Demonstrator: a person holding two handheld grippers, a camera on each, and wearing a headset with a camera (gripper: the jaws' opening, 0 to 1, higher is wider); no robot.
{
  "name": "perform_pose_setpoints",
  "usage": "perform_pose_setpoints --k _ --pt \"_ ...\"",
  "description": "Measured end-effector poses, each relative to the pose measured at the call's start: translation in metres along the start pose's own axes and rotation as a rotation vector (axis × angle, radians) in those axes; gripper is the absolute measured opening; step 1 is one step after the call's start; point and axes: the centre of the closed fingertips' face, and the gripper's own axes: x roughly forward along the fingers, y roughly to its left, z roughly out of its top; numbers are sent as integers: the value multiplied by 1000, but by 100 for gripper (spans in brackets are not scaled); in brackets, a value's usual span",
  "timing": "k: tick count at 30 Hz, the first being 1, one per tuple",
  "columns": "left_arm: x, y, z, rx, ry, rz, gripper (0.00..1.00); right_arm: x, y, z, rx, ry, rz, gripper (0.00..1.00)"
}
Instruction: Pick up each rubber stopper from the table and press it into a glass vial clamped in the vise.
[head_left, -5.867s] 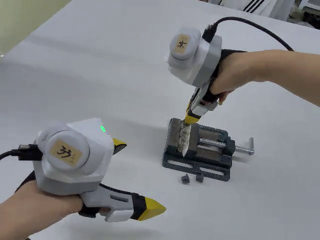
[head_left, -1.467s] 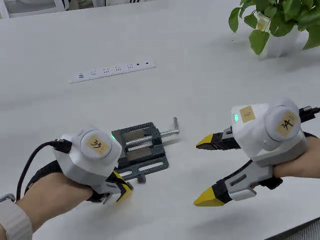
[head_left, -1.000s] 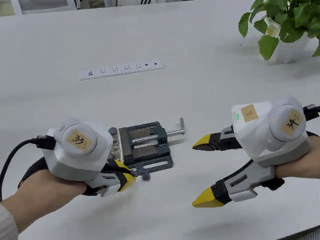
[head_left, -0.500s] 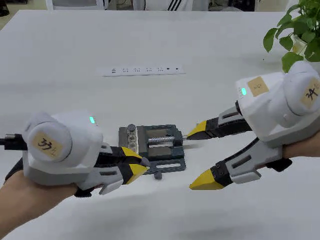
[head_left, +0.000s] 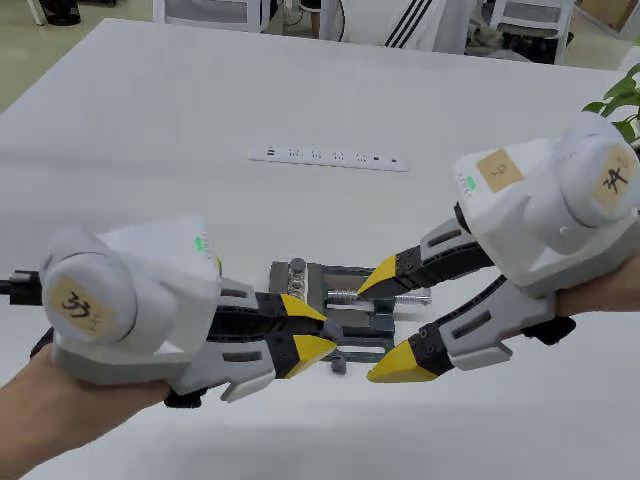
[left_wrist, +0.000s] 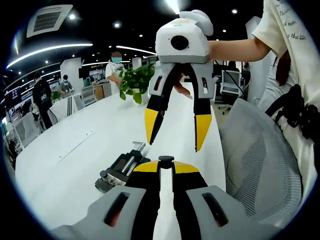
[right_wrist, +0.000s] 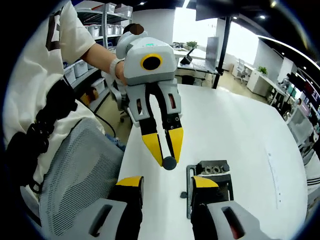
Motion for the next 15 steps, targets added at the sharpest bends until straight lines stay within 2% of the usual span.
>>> perform_pose_setpoints --k 2,4,15 --pt "-2 -2 2 2 -28 -6 5 2 0 4 -13 7 11 30" --pt "-3 -5 2 3 -37 -8 5 4 1 7 -22 18 29 27" --pt "-9 -11 -1 6 -49 -8 5 14 16 18 -63 43 102 15"
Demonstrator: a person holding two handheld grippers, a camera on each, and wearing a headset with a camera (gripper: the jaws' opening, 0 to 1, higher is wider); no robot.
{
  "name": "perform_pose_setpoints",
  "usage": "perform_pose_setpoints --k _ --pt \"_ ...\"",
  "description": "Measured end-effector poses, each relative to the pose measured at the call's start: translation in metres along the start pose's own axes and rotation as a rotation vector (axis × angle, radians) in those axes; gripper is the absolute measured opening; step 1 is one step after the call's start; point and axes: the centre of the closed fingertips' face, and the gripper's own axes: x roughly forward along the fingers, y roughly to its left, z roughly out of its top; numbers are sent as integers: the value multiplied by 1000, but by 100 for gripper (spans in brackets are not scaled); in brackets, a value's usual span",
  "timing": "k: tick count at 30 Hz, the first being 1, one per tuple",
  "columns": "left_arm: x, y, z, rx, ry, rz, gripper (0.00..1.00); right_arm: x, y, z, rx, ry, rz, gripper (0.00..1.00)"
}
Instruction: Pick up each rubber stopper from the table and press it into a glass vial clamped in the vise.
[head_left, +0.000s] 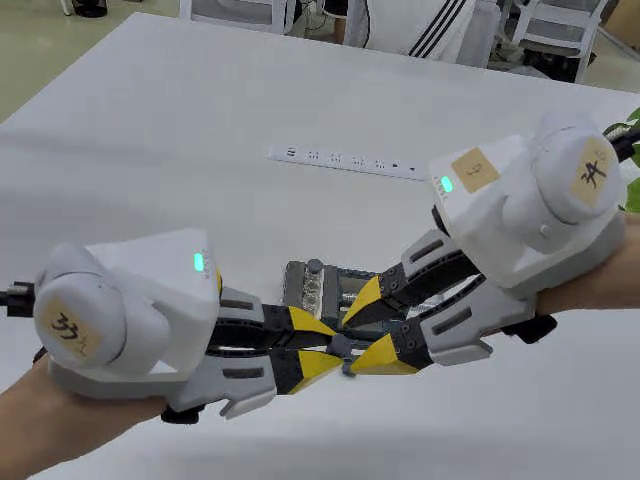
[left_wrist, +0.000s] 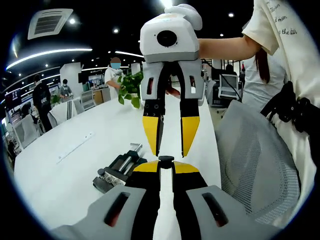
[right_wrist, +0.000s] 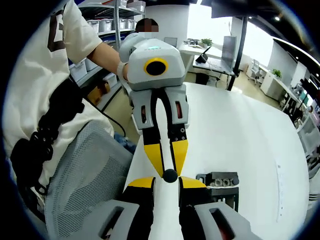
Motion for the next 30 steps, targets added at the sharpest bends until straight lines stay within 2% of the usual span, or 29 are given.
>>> perform_pose_setpoints --k 12,21,25,30 --pt "-3 -5 -4 8 7 -13 5 8 5 1 -9 17 22 14" --pt "-3 -2 -9 -13 26 -9 5 11 3 2 -7 37 17 13" --pt "-4 -3 -7 -16 20 -13 5 10 1 3 -6 40 7 8" --pt "-5 0 -6 -45 7 -3 4 9 0 4 -24 46 0 8"
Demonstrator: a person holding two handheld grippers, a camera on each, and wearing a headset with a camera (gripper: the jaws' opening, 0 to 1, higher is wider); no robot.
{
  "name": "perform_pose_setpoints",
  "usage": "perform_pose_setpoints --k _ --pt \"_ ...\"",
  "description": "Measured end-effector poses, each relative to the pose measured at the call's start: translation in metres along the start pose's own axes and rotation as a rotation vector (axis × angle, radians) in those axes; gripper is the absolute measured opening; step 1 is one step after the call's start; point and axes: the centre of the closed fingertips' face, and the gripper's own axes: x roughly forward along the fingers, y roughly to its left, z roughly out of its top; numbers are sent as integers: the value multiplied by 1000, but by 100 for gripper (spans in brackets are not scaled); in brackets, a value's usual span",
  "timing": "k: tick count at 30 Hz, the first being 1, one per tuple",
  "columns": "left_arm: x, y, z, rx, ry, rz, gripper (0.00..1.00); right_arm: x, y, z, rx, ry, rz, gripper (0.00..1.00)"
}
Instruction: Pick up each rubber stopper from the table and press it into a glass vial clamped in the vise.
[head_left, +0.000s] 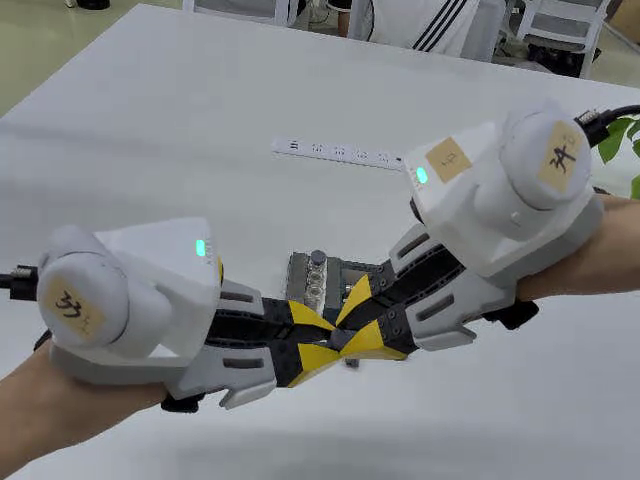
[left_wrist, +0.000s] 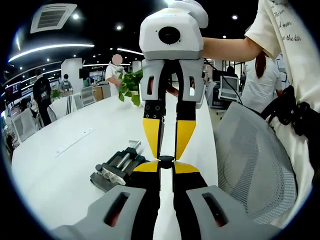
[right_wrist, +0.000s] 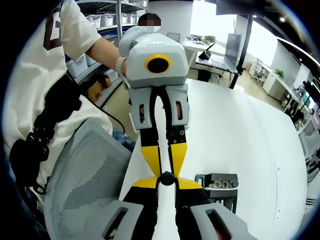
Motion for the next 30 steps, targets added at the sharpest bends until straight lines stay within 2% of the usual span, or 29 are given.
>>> perform_pose_setpoints --k 5,14,19,30 --pt "1 -1 -1 -12 -2 3 4 1 0 -1 -34 19 -4 8" --pt "1 -1 -2 -15 -6 3 5 0 0 -3 -4 16 7 7" --pt "2 -3 -1 -11 -3 -5 5 -1 1 -4 -15 16 12 7" --pt "7 -7 -2 52 17 -31 6 -1 3 -9 7 18 25 6"
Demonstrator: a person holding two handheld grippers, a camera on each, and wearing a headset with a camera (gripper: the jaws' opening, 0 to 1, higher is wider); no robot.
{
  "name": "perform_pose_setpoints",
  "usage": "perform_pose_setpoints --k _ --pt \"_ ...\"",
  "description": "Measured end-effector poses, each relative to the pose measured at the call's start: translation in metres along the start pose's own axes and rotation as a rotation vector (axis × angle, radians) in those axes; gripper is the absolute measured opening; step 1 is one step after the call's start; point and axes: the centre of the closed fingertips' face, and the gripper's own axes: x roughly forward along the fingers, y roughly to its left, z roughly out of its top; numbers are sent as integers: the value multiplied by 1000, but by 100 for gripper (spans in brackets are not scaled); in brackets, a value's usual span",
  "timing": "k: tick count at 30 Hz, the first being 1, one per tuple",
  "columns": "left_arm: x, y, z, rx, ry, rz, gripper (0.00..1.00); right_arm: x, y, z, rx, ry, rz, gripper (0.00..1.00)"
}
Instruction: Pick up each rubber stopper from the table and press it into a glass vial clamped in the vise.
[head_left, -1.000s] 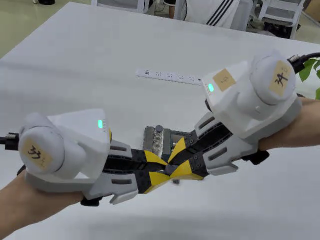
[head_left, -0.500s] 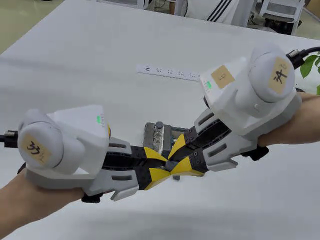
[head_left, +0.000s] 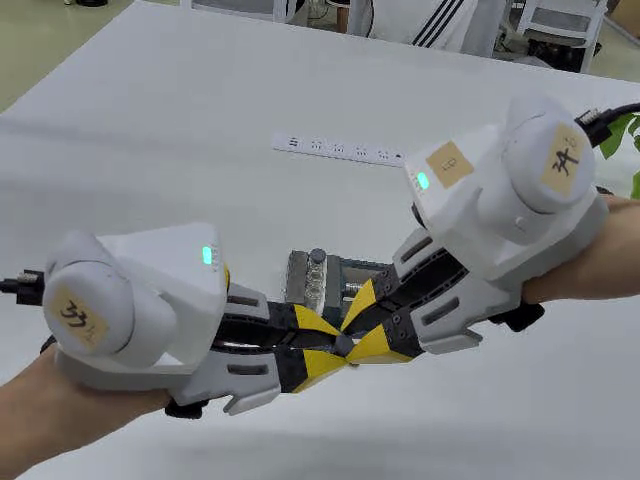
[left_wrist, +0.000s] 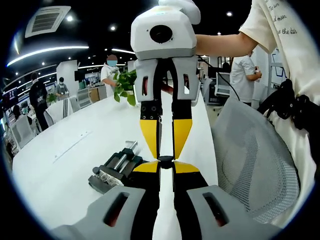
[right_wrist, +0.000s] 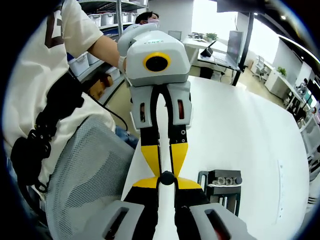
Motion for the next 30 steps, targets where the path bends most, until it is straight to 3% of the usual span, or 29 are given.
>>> perform_pose_setpoints --k 8,20,27,30 --pt "0 0 -1 27 6 -4 5 1 0 0 16 1 7 6" --pt "-1 3 -4 19 5 10 6 4 -2 -2 18 11 2 6" --pt "-5 11 -12 -6 22 41 20 4 -10 -11 30 29 -18 6" --pt "-6 16 -19 -21 38 67 31 6 -14 -15 33 36 -29 6"
